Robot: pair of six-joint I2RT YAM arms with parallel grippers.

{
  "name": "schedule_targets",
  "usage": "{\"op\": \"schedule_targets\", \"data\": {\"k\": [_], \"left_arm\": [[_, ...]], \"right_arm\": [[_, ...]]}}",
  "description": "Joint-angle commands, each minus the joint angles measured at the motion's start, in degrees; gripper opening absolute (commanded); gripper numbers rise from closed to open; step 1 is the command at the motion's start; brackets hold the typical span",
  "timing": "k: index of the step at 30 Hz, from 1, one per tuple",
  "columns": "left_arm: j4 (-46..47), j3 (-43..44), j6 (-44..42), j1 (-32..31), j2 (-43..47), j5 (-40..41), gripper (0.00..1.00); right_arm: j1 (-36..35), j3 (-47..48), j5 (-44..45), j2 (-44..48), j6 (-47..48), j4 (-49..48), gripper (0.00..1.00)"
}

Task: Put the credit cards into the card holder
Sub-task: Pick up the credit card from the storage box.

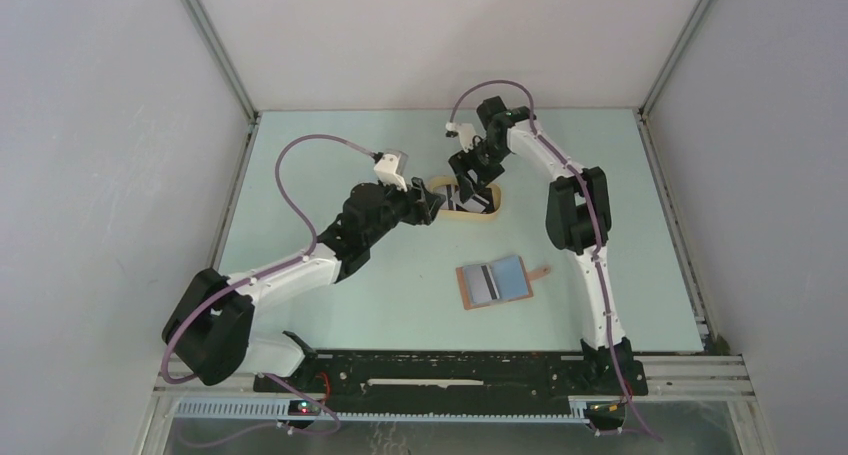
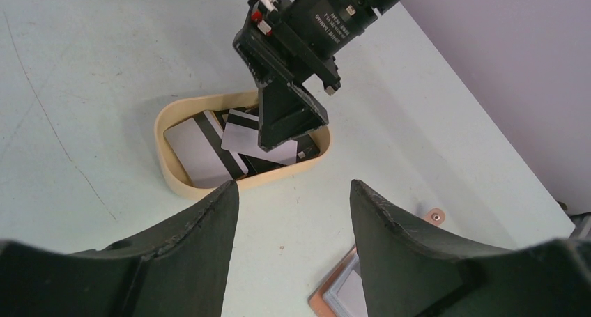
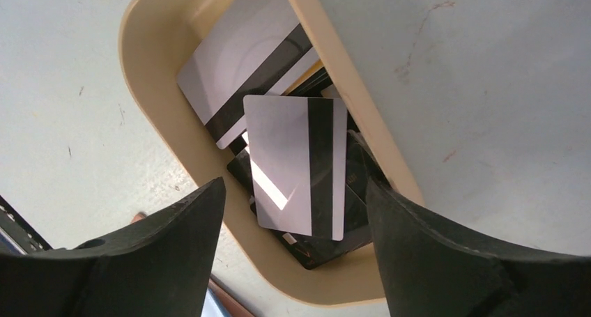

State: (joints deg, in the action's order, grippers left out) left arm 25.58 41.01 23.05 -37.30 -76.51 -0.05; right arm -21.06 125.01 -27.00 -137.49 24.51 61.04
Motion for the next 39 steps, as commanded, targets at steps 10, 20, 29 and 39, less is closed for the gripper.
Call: {"op": "schedule_targets", "data": {"k": [10,20,29,39], "left_arm": [[3.51,-0.58,0.33,0.29,1.77,0.49,0.65],[3.84,-0.98,0.31,0.21,2.09,0.49,0.65],[4.11,-1.33,0.33,0.21,2.33,0.49,0.65],[4.37,-1.46,0.37,0.22,2.42,0.49,0.65]], "right_arm": [[-3.92,-2.34,11.74,-0.48,2.06,-2.25,0.86],[-6.00,-9.37,19.25,1.27,2.91,-7.73,0.70],[-5.66,-11.50,18.05,3.90,3.04,-9.79,0.51],[-5.07,-15.64,14.68,9.84,3.28,-13.88,0.32]]}}
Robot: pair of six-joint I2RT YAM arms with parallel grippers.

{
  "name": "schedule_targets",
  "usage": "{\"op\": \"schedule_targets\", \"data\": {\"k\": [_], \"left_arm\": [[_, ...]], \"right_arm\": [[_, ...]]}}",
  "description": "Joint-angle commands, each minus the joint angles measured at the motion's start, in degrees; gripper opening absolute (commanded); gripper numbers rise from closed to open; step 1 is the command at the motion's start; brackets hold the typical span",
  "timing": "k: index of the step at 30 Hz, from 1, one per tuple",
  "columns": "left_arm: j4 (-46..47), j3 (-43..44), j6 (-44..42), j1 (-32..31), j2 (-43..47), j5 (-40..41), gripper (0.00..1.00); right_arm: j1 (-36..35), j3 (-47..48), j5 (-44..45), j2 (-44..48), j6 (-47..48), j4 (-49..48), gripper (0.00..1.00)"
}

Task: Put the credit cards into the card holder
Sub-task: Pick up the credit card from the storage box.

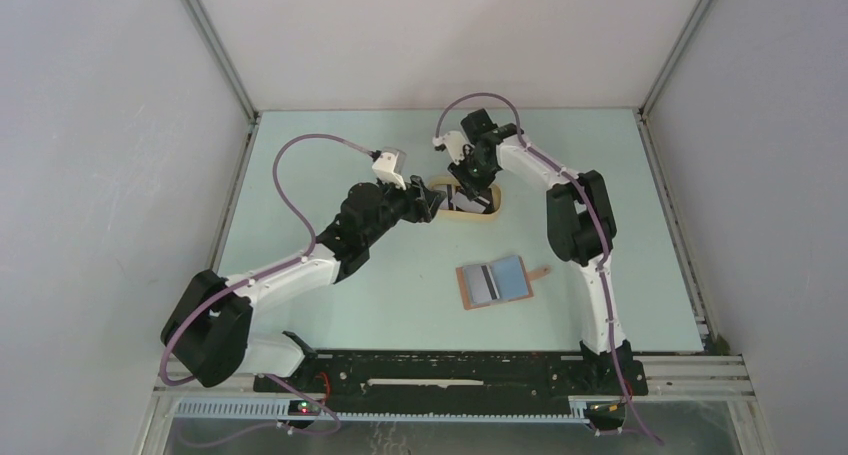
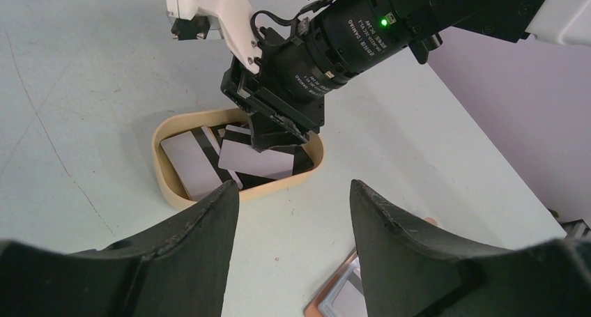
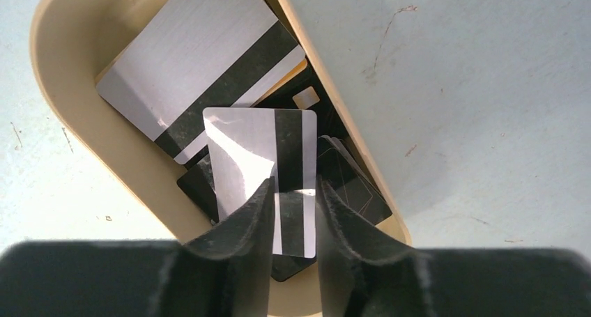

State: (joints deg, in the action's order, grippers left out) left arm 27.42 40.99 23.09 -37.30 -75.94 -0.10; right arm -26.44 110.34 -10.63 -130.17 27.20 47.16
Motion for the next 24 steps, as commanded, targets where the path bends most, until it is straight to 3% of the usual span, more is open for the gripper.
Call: {"op": "schedule_targets", "data": {"k": [1,7,11,15,24], "left_arm": [[2.53,-1.46,0.30,0.25,1.85,0.54,0.65],[2.74,-1.66,0.37,0.21,2.04,0.54,0.64],[2.91,-1.79,0.37,0.24,2.11,0.54,0.64],[3.12,-1.96,0.37,0.23,2.28,0.54,0.64],[3.41,-2.19,0.37,0.22,2.46,0.54,0.64]], "right_arm": [[0.41,-0.88,-2.34,2.67,0.48,0.11,0.29],[2.15,0.04,-8.32,3.38,-1.01,1.69,0.12],[3.40,0.57,-12.79,4.01,-1.39,2.84,0.07],[4.42,1.54,-17.86,3.98,-0.47,5.18,0.08],[5.61,4.15,-24.86,1.51,0.02,9.71,0.22]]}}
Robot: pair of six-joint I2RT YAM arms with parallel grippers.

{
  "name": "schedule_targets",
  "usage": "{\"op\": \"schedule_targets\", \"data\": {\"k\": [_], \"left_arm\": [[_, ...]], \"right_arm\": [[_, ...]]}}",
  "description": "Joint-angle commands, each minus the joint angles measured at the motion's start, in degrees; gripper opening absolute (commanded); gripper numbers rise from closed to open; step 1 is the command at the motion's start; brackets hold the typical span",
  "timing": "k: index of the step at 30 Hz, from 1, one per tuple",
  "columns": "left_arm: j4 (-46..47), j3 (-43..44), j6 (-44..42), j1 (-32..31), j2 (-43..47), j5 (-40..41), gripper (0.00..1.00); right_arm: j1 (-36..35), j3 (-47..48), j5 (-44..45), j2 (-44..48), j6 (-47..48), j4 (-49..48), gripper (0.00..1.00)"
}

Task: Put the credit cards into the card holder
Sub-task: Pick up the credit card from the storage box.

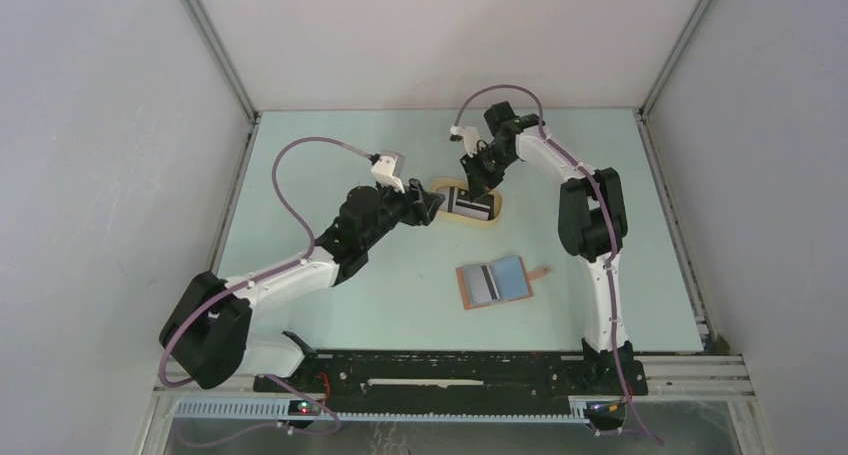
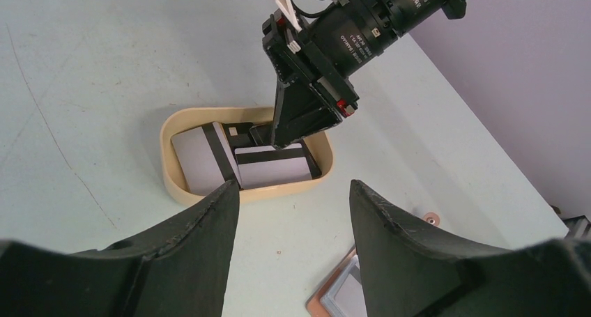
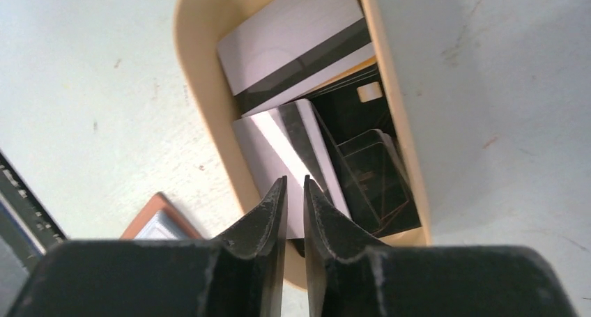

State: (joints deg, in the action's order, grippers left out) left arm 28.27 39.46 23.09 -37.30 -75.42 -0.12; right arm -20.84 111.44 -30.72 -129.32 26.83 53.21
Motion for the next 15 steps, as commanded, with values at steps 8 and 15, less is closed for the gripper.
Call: {"op": "schedule_targets", "data": {"k": [8,15], "left_arm": [[2.86,-0.88,0.37,0.26,2.14,0.56,0.64],[3.01,-0.88,0.37,0.21,2.03,0.56,0.64]], "right_arm": [[0.34,3.62,-3.19,0.01,-0.05,3.92,0.40],[1.18,3.37,0.95,-1.44,1.18,3.50,0.53]]}}
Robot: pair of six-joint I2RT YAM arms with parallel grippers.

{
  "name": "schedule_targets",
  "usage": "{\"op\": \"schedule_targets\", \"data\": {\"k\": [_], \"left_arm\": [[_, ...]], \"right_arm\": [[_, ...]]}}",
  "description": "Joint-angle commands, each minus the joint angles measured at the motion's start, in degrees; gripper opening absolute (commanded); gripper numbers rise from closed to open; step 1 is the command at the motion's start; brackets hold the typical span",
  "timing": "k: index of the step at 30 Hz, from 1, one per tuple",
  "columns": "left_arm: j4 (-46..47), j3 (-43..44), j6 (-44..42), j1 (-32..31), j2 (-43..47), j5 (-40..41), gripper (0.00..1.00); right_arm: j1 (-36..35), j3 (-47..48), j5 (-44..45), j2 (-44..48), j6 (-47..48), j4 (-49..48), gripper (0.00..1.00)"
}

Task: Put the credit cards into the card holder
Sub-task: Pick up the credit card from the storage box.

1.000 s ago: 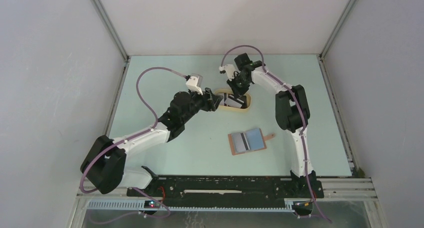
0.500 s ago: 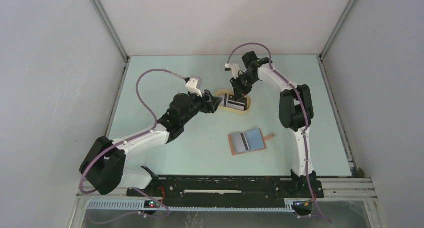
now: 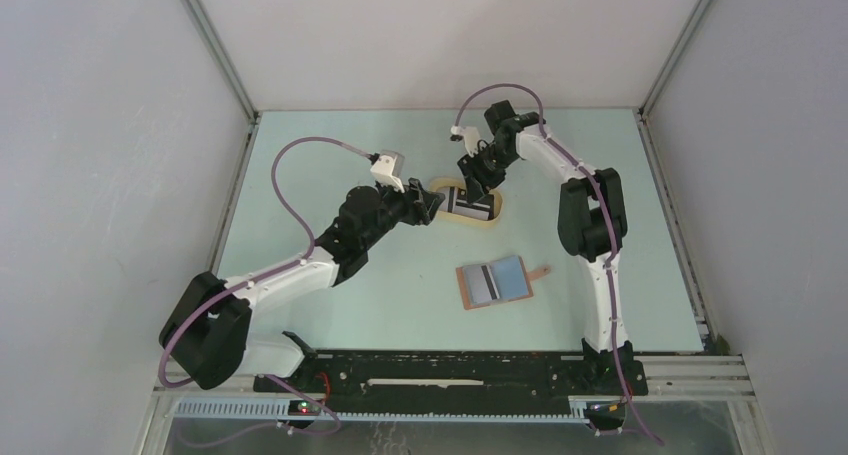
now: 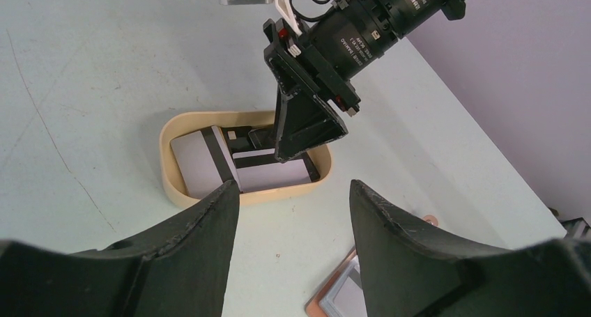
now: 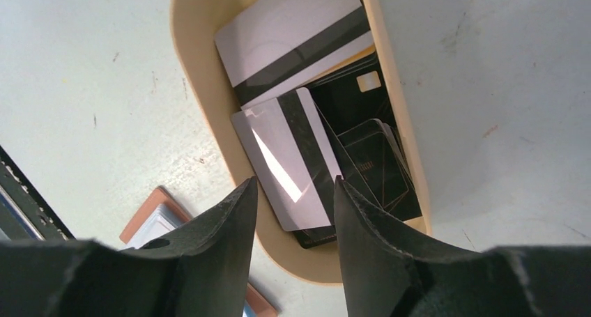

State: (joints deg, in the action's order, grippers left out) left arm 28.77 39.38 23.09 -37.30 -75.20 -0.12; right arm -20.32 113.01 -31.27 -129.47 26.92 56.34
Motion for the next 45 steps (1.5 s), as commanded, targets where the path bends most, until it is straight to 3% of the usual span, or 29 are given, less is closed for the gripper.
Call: {"op": "schedule_targets", "data": {"k": [1,9,19,25,36,45], "left_arm": [[2.47,-0.75,0.33,0.25,1.74,0.56,0.64],[2.45,-0.62,0.42,0.23,1.50,0.56,0.64],[2.48,-0.62,0.45,0.21,1.48,0.56,0.64],[2.44,-0.61,0.46,0.26,1.46,0.56,0.64],[2.72,-0.79,0.30,0.23,1.57,0.56,0.64],[2.71,-0.79,0.37,0.21,1.55,0.56,0.64]], "right_arm": [[0.64,1.85,1.72,-1.68,1.22,0.39,0.55],[-0.48,4.36,2.12,-4.73,2.36,1.57,0.61],[-1.75,6.10,-2.74,-6.10,4.98,4.72,0.59],[-3.05,10.70,-2.22,-9.14,5.44,6.74,0.61],[-3.24,10.30,0.72,-10.28,6.60,7.22,0.65],[-2.07,9.52,-6.45,-7.65,10.35,10.54,0.48]]}}
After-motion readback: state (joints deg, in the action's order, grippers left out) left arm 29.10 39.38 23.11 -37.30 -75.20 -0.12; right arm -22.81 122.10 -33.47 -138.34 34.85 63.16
